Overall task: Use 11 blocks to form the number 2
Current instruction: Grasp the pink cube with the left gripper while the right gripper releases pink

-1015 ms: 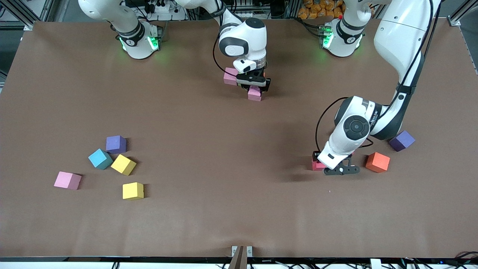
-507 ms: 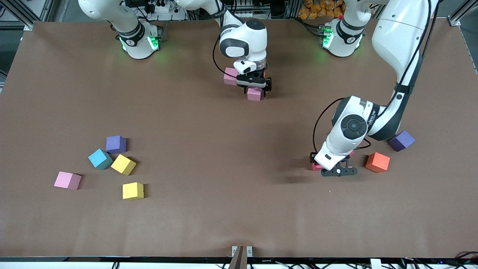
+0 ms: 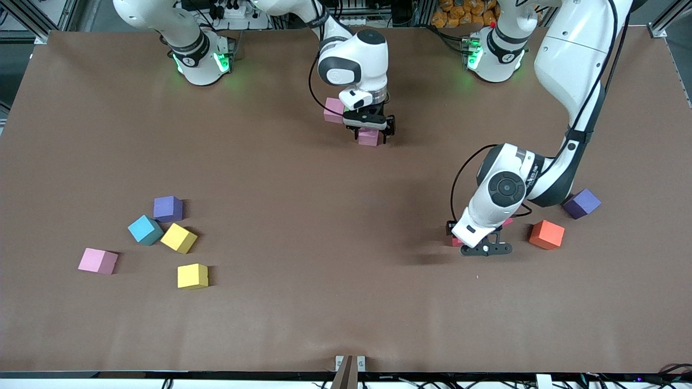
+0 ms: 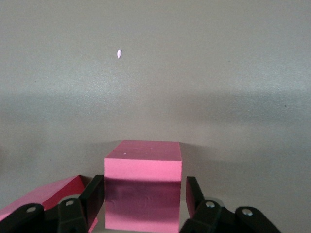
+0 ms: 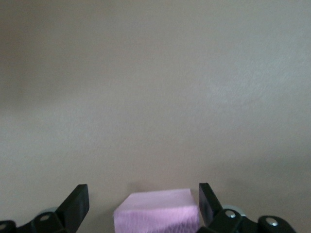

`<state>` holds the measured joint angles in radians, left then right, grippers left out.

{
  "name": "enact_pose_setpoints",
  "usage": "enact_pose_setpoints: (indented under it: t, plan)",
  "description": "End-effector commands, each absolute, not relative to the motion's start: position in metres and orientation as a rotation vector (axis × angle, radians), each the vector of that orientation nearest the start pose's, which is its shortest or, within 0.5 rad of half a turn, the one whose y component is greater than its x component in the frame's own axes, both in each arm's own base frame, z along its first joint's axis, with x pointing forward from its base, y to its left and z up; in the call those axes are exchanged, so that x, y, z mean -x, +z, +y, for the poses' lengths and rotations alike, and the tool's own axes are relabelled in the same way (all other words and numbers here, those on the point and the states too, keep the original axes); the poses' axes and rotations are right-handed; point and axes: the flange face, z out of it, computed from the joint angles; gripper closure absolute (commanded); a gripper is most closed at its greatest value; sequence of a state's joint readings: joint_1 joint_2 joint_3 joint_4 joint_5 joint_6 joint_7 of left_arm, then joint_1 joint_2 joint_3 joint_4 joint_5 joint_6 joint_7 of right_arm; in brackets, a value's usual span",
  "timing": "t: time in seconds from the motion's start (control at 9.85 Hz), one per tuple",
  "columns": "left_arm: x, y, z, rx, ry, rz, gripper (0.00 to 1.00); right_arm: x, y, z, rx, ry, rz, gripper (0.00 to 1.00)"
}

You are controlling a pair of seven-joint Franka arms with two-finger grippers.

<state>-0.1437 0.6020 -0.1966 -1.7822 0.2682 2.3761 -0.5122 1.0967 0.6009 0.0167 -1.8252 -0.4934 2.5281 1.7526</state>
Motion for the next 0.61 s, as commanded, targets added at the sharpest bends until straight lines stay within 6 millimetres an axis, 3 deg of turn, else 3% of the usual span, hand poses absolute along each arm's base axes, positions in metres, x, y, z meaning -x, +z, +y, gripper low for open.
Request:
enact_pose_setpoints:
  t: [0.0,0.2,0.51]
  plan:
    - [-0.628,0.214,-0.209,3.055,-0.045,-0.004,0.24,-0.294,0.226,0.589,3.030,-0.495,0.350,0.00]
    - [-0.626,0.203,-0.210,3.055,-0.025,0.002,0.24,-0.302,0.233,0.586,3.030,-0.501,0.329,0.00]
    - [-0.625,0.191,-0.209,3.055,-0.008,0.005,0.24,-0.350,0.247,0.558,3.088,-0.530,0.204,0.00]
